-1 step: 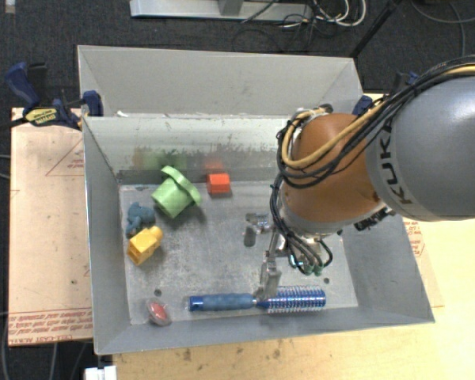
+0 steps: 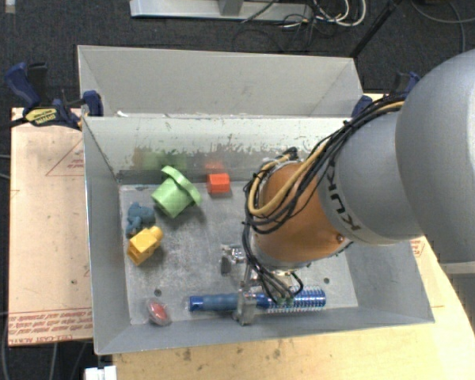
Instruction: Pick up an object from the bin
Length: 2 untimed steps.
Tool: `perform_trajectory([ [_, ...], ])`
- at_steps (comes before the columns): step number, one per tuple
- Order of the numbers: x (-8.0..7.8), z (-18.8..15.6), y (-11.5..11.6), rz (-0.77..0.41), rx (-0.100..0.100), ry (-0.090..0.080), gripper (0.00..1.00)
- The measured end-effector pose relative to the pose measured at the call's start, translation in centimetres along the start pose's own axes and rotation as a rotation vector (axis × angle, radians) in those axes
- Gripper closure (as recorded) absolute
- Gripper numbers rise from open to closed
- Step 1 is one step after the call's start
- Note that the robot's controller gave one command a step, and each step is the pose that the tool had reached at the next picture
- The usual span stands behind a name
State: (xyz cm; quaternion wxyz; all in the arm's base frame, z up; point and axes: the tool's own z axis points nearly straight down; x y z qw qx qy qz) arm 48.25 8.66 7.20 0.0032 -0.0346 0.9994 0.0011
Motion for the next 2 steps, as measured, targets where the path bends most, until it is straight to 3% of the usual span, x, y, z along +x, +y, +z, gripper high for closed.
perform_trajectory([
  [1,0.2,-0.2,-0.1,0.001,0.0,0.007,1.0],
  [2,-1.0,-17.4,0.1,-0.056,0.001,-0.004,1.0],
])
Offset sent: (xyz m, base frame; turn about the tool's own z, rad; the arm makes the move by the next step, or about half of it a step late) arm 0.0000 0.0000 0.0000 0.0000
